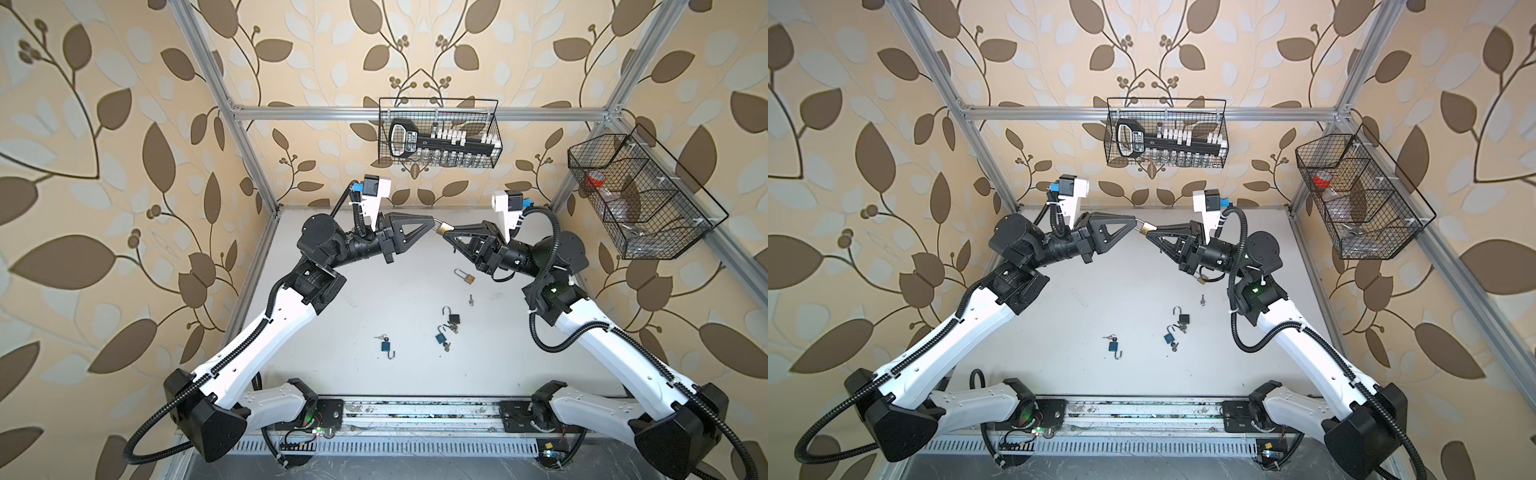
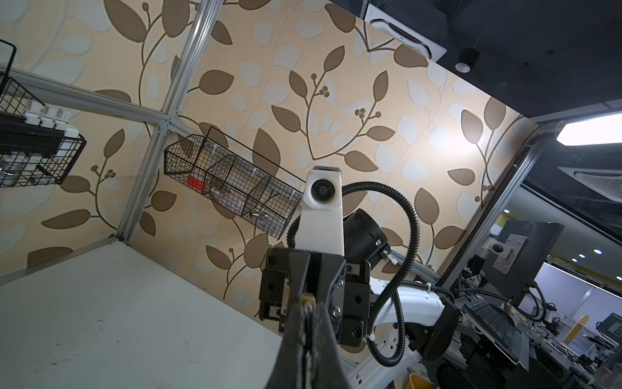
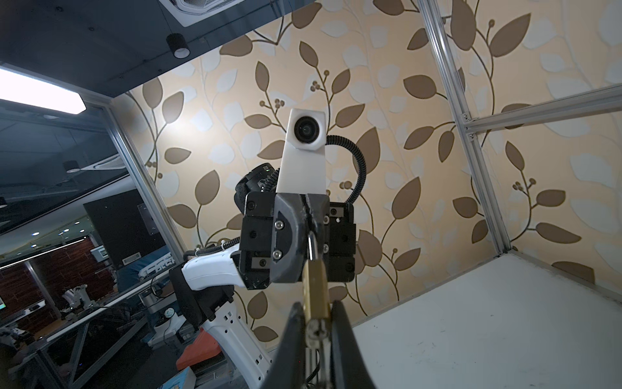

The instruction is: Lock with the key

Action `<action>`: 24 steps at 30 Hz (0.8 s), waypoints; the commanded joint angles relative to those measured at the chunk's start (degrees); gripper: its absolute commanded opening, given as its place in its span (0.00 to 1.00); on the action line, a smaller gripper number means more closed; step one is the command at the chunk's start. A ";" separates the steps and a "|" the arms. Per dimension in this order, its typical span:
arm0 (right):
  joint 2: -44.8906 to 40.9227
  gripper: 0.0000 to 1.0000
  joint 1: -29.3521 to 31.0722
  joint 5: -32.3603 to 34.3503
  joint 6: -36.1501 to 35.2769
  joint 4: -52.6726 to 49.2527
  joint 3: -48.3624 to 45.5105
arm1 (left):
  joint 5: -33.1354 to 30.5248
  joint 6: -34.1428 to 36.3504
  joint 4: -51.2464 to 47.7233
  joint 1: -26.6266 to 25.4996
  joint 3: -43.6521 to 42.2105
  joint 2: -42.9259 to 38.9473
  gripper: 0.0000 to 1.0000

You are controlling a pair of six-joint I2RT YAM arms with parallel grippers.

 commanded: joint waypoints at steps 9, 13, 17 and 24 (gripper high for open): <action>2.35 0.00 2.23 0.02 13.95 12.15 2.80 | 10.68 0.49 -7.02 -6.62 -3.10 2.71 0.00; 3.26 0.00 2.44 -1.25 16.16 12.75 3.33 | 10.63 0.87 -7.33 -6.61 -2.92 2.57 0.00; 4.31 0.00 2.56 -1.36 16.18 11.20 3.48 | 11.10 0.74 -6.87 -6.59 -2.69 2.79 0.00; 4.71 0.00 3.31 -0.37 8.80 3.42 5.78 | 11.37 0.61 -6.67 -6.88 -3.07 2.77 0.00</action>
